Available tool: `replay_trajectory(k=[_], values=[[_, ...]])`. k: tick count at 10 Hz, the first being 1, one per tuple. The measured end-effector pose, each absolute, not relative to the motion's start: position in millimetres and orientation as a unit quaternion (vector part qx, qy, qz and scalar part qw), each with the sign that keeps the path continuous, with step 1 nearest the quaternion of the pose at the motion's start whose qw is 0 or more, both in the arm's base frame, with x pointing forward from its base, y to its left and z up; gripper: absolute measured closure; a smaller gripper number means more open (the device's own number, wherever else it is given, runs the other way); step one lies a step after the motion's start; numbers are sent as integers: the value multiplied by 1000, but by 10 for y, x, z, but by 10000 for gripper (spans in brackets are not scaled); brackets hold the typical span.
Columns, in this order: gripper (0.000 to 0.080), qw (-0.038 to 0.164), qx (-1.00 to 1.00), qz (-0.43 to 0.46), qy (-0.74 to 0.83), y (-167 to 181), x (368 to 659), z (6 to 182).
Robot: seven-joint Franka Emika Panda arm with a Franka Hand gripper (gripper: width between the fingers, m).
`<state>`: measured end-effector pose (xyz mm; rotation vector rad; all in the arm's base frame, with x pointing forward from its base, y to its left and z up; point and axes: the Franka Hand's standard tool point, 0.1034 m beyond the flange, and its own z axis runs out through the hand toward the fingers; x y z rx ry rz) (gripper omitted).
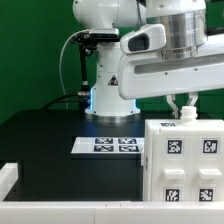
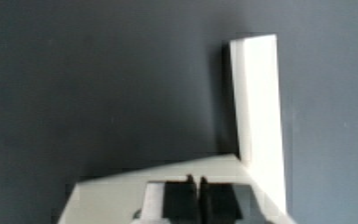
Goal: Assemble cabinet
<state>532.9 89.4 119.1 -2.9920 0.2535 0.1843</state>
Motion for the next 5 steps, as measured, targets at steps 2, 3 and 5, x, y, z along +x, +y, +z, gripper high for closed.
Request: replay_trajectory(k=[2, 3, 5], values=[[672, 59, -992, 71, 91, 837, 5027, 1110], [533, 58, -991, 65, 98, 748, 4943, 1049], [399, 56, -991, 58, 102, 712, 4899, 984]])
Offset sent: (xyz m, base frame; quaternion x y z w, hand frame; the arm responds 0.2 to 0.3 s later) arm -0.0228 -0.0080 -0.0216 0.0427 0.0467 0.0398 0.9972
